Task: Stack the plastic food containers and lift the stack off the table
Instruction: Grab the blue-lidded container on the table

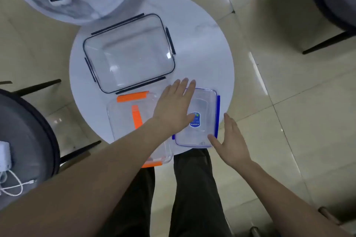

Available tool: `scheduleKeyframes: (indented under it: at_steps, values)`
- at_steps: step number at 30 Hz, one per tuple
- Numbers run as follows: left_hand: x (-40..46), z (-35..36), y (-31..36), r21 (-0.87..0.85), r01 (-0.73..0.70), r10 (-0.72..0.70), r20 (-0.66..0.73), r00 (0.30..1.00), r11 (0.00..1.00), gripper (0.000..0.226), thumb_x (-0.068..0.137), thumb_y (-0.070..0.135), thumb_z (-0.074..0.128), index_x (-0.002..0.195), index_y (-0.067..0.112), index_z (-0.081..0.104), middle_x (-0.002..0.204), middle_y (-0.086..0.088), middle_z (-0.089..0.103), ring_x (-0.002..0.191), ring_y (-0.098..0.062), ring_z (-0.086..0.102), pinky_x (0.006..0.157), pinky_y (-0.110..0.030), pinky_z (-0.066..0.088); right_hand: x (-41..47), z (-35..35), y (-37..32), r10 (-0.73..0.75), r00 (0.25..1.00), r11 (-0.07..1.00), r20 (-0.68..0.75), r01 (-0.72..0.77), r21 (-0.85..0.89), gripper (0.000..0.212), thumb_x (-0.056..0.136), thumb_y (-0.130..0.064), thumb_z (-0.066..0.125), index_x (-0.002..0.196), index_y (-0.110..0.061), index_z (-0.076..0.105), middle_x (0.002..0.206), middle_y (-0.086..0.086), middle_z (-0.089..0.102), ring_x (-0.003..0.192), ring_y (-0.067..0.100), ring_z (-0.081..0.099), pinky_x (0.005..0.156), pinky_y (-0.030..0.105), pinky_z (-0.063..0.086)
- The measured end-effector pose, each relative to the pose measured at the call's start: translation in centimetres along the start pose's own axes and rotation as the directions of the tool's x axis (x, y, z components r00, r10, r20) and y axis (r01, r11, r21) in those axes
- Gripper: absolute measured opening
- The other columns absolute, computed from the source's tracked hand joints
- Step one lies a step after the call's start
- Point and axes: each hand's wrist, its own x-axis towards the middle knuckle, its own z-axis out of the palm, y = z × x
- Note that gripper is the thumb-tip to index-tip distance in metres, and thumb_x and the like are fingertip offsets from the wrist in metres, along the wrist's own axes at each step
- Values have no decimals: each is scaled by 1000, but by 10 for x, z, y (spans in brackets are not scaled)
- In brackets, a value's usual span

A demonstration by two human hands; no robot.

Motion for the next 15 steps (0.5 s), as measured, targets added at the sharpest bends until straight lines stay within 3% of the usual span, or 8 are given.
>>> scheduleKeyframes:
  at_steps: [5,9,12,15]
  values:
    - [30,14,-5,63,8,-13,80,997,998,101,91,48,66,161,15,2,170,-13,10,156,-33,11,126,-43,12,16,15,7,88,995,986,44,-94,140,83,91,-41,69,156,-16,24,157,4,39,135,23,50,100,38,51]
    - [43,24,-5,67,32,-40,123,992,997,103,87,48,70,161,19,5,167,-11,18,153,-32,18,122,-49,23,26,27,12,190,981,947,37,-193,257,69,86,-37,76,141,-19,38,136,3,57,112,22,64,84,35,59]
    - [48,29,-2,31,62,-66,132,989,998,101,86,38,75,160,23,8,162,-10,24,145,-32,28,112,-49,38,28,30,12,185,981,935,58,-194,297,56,86,-34,77,128,-20,43,119,-2,61,95,15,66,70,20,53]
    - [55,29,-2,-30,95,-90,135,987,995,98,84,28,80,158,28,16,155,-12,30,137,-32,35,93,-43,50,31,29,13,198,978,925,67,-209,317,49,85,-33,78,116,-25,41,112,-5,58,95,16,65,69,19,51]
